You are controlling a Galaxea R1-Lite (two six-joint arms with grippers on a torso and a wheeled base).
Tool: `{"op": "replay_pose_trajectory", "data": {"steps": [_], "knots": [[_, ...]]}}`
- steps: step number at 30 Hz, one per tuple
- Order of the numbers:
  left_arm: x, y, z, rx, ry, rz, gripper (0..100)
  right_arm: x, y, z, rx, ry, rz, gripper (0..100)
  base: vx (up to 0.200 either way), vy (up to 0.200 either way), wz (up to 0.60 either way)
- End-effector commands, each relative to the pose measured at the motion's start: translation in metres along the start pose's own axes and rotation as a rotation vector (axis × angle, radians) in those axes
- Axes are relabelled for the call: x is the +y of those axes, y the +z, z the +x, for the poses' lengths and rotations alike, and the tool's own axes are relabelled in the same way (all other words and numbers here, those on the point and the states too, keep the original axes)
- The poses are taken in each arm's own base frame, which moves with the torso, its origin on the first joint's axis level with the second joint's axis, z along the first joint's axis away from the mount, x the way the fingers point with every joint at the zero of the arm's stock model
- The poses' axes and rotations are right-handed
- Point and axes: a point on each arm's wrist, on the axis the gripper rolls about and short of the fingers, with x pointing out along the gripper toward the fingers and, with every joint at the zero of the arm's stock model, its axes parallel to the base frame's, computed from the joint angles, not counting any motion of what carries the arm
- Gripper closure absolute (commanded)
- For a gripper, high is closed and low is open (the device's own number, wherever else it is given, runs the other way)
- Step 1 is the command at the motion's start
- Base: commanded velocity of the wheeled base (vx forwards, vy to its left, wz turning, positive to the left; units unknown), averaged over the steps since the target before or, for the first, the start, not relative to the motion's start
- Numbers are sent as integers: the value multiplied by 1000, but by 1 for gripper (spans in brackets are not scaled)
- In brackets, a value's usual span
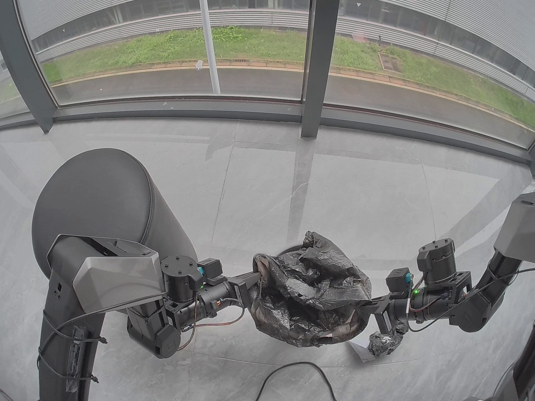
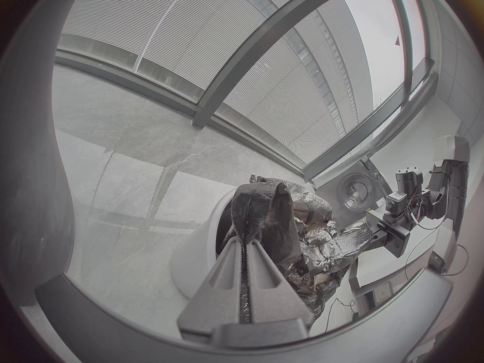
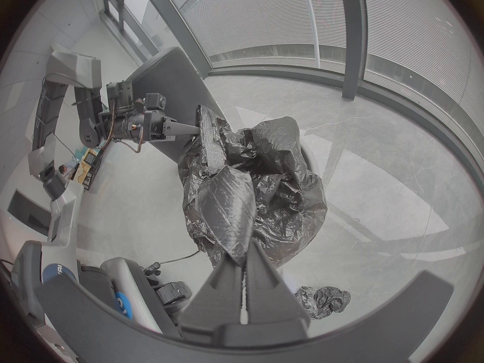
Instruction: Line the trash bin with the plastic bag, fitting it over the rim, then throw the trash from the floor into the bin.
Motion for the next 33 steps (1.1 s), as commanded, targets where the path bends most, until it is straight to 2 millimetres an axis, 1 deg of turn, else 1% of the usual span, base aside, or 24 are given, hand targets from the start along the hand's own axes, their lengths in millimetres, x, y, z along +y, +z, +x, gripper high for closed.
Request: {"op": "replay_pose_trajectory", "data": {"steps": [1,5,7,9,13,14,18,21,24,26,28,30,33], "knots": [[1,-1,2,-2,0,5,100,0,-9,7,35,12,-1,100,0,0,0],[3,0,1,-5,5,7,100,-2,-12,0,41,4,8,100,0,0,0],[3,2,2,-11,5,9,100,-3,-22,-5,73,-2,28,100,0,0,0],[3,2,2,-14,5,10,100,-3,-26,-8,85,-6,39,100,0,0,0],[3,9,0,-32,14,13,100,-7,-29,-14,87,-23,56,100,0,0,0],[4,9,-1,-34,16,13,100,-8,-29,-14,89,-26,59,0,0,0,0],[4,10,-1,-35,14,15,100,-10,-31,-14,94,-39,66,0,0,0,0],[3,8,0,-28,9,14,100,-19,-30,-12,83,-64,83,0,0,0,0],[0,9,1,-33,-1,19,100,-29,-18,-7,35,-92,72,0,0,0,0],[-1,10,2,-37,-7,21,100,-31,-7,-3,0,-98,46,0,0,0,0],[-2,12,4,-43,-13,27,100,-25,5,3,-32,-76,6,0,0,0,0],[-4,13,5,-47,-18,31,100,-8,16,10,-53,-30,-62,0,0,0,0],[-13,17,5,-55,-42,40,100,22,36,26,-94,57,-161,0,0,0,0]]}}
